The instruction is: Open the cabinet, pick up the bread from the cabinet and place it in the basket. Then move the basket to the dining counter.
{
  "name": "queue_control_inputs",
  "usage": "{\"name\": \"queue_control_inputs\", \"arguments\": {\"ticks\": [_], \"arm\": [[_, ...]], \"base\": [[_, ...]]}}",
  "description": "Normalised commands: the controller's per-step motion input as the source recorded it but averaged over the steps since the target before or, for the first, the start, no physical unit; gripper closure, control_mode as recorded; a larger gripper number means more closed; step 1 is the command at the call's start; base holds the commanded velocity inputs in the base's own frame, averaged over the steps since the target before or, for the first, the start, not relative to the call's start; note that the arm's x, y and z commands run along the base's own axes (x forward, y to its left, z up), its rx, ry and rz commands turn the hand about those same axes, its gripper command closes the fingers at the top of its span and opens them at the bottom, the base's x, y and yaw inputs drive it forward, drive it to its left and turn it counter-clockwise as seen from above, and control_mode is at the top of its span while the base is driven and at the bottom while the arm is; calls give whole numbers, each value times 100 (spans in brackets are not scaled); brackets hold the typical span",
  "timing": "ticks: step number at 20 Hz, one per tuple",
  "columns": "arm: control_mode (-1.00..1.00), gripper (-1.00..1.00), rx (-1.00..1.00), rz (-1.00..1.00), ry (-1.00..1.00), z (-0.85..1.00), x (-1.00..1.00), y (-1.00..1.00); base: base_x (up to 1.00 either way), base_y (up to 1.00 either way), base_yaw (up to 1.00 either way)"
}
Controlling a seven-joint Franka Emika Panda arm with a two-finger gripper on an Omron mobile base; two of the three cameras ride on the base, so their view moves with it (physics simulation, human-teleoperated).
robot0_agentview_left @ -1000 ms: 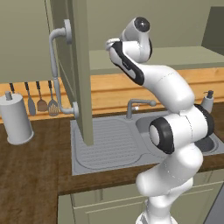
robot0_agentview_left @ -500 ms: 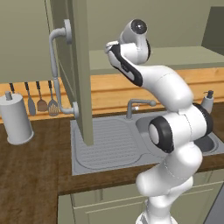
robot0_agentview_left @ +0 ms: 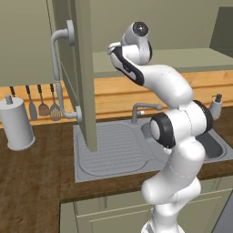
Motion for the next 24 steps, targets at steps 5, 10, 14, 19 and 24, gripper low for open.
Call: {"name": "queue_control_inputs", "arguments": {"ticks": [5, 10, 14, 19, 24], "arm": [[-100, -100, 0, 0, 2, -7, 15, -2], [-100, -100, 0, 0, 9, -40, 2, 0], [-100, 100, 0, 0, 1, -44, 0, 0], [-100, 100, 0, 0, 0, -13, 8, -1], [-100, 100, 0, 0, -4, -2, -51, -2]], "base": [[0, 0, 0], [0, 0, 0], [0, 0, 0], [0, 0, 0], [0, 0, 0]]}}
